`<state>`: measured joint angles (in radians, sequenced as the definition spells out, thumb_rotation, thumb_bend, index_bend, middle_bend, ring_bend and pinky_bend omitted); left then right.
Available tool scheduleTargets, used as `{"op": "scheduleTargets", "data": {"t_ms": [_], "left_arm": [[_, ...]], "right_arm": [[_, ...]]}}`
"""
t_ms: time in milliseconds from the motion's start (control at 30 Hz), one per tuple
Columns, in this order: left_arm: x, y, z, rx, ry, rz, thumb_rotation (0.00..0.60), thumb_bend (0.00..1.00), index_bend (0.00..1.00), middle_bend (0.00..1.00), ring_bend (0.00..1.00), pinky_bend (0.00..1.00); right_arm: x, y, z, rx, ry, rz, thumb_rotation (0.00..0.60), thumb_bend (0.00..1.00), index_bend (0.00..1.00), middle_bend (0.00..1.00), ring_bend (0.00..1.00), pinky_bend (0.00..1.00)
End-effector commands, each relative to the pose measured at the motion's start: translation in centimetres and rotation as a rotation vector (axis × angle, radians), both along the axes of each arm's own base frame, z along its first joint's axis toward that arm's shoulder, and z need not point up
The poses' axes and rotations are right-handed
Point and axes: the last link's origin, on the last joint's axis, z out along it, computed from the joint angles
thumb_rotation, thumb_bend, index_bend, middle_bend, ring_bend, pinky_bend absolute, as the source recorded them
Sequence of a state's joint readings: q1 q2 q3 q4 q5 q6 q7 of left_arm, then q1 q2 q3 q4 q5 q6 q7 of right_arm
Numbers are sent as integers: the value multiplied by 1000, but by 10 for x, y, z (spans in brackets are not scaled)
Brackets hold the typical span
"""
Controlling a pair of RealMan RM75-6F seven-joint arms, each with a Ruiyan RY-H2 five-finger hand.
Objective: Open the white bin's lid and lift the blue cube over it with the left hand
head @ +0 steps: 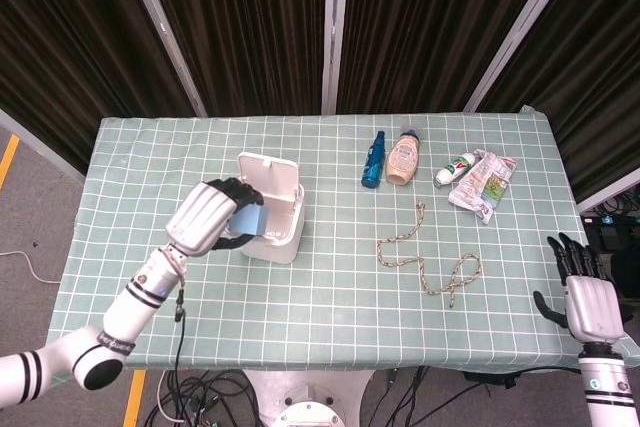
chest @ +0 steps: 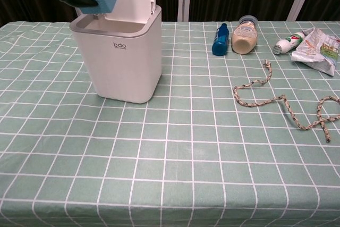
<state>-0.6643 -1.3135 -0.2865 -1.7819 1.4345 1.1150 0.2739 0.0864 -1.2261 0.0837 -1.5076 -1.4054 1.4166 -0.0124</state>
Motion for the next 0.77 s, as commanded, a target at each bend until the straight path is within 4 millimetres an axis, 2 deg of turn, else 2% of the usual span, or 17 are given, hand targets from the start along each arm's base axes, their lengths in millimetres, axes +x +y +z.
{"op": "scheduleTargets", "data": {"t_ms": [33,100,167,367,467,533,700,767], "left_arm": [[4,6,-6,-2,9,1,600,244,313,325,285,512],[3,5,-6,5,9,-2,600,151,148,159,153,394],[0,3,-2,30,-2,-2,600,106,99,105,101,339],[-27,-13,19,102,9,52,600,83,92,108,82,302],[-56,-37,34,150,20,118,600,83,112,131,83,293],[-84,-59,40,179,42,187,600,83,129,141,83,288],[-156,-107,41,180,144,388,600,73,135,143,83,256],[-176,-118,41,174,172,446,600,69,134,143,83,239]], "right_arm": [[-1,0,0,0,-4,-1,600,235,0,0,0,0],[-2,0,-1,1,-4,-1,600,235,0,0,0,0],[-2,0,-1,1,-4,-2,600,235,0,0,0,0],[0,-1,-1,0,-7,6,600,235,0,0,0,0],[0,0,-1,-1,-7,8,600,235,0,0,0,0],[2,1,0,-2,-5,12,600,235,0,0,0,0],[7,2,1,-11,-1,30,600,233,0,0,0,0],[8,2,-1,-7,-1,34,600,233,0,0,0,0]]}}
